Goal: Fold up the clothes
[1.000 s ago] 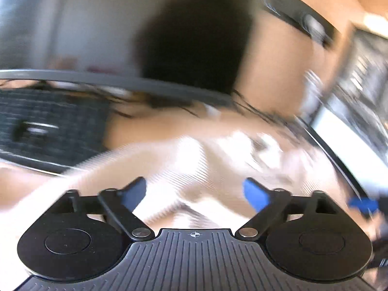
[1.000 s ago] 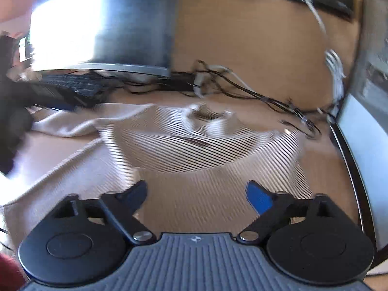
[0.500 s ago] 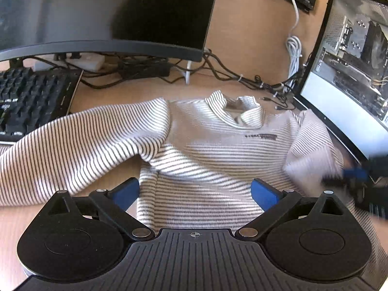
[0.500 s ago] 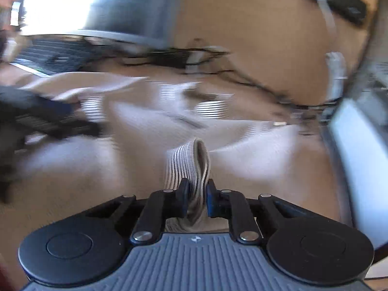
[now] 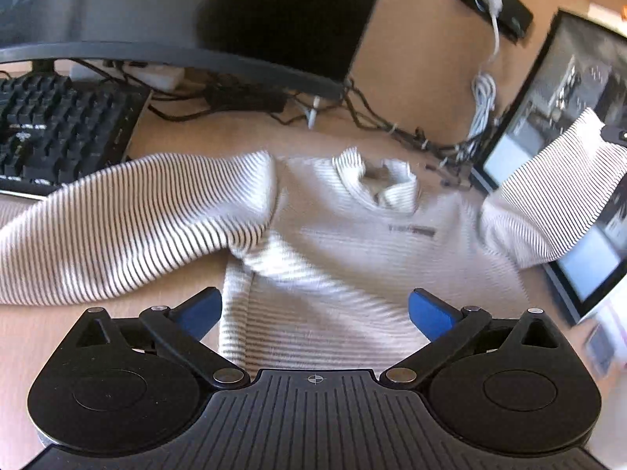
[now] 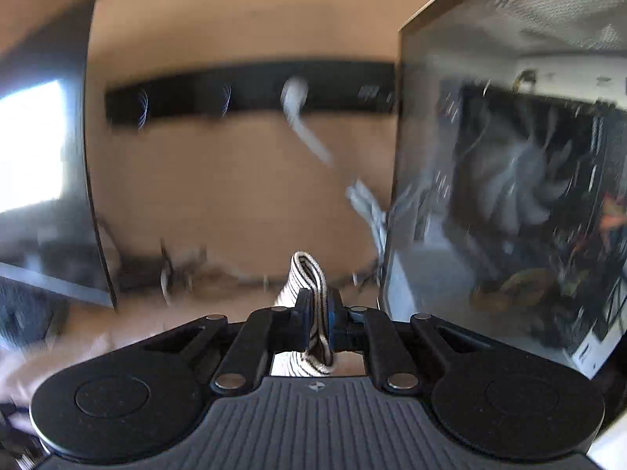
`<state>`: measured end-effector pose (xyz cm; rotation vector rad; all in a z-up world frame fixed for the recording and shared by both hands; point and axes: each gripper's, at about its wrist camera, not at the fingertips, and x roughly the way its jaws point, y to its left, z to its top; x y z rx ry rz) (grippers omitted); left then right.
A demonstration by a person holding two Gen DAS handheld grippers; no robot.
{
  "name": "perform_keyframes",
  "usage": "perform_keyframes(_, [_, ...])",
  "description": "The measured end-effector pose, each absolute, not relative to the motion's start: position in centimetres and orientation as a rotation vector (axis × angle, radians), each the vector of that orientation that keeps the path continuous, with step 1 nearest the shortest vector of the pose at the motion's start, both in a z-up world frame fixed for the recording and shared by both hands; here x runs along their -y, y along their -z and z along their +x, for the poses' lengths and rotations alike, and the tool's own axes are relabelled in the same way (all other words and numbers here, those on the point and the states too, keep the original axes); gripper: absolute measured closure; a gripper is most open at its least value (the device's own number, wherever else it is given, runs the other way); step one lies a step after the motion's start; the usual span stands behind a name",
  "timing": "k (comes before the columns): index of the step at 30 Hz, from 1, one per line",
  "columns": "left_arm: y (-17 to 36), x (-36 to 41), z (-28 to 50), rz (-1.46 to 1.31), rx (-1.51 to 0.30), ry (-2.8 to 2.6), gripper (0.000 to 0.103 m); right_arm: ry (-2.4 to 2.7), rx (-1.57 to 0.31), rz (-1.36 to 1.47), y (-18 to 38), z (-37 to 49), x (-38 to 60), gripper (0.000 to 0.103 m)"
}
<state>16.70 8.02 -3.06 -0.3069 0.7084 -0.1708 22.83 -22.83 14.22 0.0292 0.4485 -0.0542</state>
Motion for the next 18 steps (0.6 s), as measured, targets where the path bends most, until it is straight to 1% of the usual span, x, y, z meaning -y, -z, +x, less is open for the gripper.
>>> perform_keyframes(3, [1.5,-8.5,16.3,-0.299,-0.683,0.162,0.000,0.021,-0.412,0.082,-16.6,23.7,23.0,0.096])
perform_keyframes(9, [0.0,-9.0,15.0,-0.303,-0.671,0.157,0.000,-0.110,-0.401,0.079,-17.9,27.0,18.7,0.096])
perform_keyframes(18, [0.1,-9.7,13.2,-0.317,-0.691,0.115,0.000,-0.313,-0.475,0.044,-14.7,30.6,10.0,0.096])
